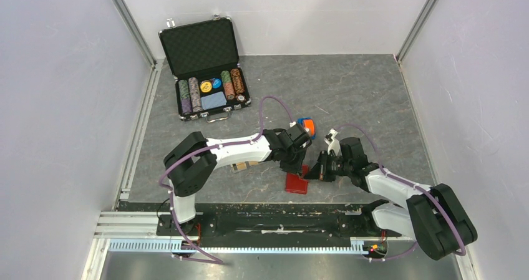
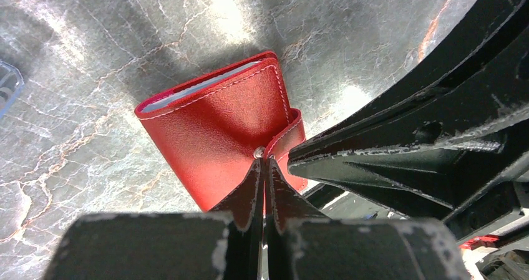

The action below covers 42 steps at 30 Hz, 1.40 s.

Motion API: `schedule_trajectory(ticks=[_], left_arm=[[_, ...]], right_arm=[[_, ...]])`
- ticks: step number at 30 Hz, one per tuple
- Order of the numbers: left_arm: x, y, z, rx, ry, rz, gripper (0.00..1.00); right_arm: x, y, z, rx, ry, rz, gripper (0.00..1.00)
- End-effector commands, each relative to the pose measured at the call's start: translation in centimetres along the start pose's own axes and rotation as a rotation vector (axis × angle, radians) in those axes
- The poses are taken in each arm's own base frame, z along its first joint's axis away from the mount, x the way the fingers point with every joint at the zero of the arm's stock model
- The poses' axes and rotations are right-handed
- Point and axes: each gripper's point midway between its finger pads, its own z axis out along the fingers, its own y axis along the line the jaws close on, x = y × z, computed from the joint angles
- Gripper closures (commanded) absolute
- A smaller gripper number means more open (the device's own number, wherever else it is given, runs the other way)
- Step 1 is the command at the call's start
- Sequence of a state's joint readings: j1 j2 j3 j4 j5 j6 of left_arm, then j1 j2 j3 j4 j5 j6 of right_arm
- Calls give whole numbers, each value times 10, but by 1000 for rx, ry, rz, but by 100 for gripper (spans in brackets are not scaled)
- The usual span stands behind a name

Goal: Put the credit cards into the card holder
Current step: Close the card holder at the center of the board.

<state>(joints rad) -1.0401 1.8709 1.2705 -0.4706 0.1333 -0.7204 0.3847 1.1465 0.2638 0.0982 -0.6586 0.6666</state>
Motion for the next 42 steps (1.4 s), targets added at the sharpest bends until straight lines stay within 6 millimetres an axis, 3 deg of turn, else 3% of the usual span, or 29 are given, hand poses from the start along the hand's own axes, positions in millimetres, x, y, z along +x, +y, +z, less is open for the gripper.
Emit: schedule_trajectory(ticks=[1,15,27,42], left_arm=[[-8,0,0,-8,-16,19,98],[-7,12,8,-55,-25,31,98],[-28,-6,-19,-9,-109,67,98],[-25,13,-17,-105,-78,127,98]], right_arm=[[-16,8,2,-15,-52,-37,100],[-6,-2,12,5,-27,-24,100],[-19,0,8,36,-67,-71,100],[-24,12,14,-26,-83,-71,100]])
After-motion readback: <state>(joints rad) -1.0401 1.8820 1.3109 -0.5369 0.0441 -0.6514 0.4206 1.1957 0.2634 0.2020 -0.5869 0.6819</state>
